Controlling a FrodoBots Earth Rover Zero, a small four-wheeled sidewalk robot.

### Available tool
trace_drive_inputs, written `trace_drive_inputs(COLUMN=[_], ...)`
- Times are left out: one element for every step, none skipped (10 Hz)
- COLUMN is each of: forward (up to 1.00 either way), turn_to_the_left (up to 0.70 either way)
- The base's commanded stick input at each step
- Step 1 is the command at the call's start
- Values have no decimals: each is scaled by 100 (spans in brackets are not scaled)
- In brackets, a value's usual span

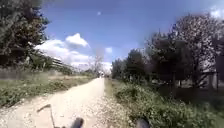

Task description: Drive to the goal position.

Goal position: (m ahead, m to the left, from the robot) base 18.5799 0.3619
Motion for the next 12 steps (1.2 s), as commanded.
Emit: trace_drive_inputs(forward=[70,70,70,70,70,70,70,70,70,70,70,70], turn_to_the_left=[0,0,0,0,3,24,7,0,0,0,0,0])
